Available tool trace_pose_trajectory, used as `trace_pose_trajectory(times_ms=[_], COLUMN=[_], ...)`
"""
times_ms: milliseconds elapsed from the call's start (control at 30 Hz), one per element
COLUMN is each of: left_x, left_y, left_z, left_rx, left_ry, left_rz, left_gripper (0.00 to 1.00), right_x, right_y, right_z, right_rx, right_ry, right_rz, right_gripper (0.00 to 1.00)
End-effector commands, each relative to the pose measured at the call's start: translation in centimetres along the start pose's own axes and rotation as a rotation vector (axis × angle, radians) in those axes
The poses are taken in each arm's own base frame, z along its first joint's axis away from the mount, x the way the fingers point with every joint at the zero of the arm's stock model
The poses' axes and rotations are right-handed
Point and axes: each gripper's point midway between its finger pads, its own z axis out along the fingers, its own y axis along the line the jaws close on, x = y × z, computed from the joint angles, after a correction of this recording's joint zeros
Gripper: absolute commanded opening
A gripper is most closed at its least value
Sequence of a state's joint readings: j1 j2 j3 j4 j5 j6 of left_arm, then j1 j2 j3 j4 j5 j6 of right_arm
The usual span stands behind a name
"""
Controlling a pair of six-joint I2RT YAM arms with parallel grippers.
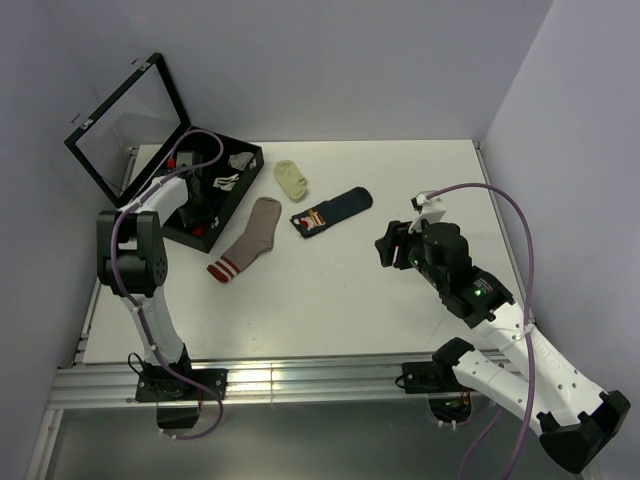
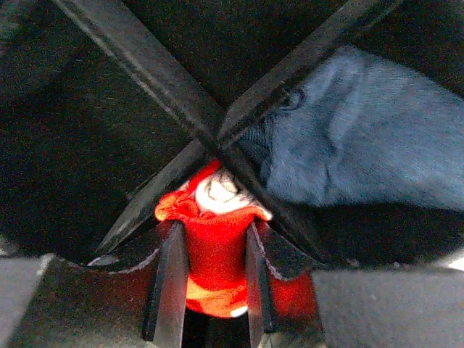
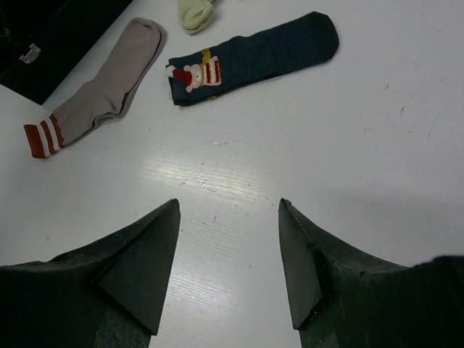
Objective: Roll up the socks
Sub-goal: Place the sock in the storage box.
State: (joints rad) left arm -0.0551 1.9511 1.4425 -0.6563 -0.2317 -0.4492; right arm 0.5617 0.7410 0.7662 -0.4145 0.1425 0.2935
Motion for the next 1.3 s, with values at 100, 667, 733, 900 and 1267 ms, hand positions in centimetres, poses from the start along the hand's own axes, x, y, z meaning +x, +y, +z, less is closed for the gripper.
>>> trace_pose_trajectory(times_ms=[100, 667, 733, 900, 1267], left_x=[3.7, 4.9, 3.4, -0.1, -2.7], left_y=[-0.6, -1.1, -1.2, -1.3, -1.5], left_z=[1.9, 3.3, 2.1, -1.1, -5.1], left_rx=[0.068, 0.138, 0.142, 0.149, 0.179], left_ry=[0.183, 0.267, 0.219, 0.119, 0.042], left_rz=[0.017, -0.003, -0.015, -0.04, -0.09], left_gripper=[0.0, 0.12, 0.23, 0.42, 0.47], right_x=[-0.9, -0.9, -1.1, -1.2, -1.3], right_y=[-0.4, 0.0, 0.1, 0.3, 0.8], right_z=[0.1, 0.7, 0.7, 0.6, 0.8], right_rx=[0.019, 0.011, 0.011, 0.001, -0.025], right_ry=[-0.034, -0.009, -0.01, -0.01, -0.005], right_rz=[-0.003, 0.006, 0.005, 0.002, 0.003], right_gripper=[0.64, 0.62, 0.62, 0.62, 0.61])
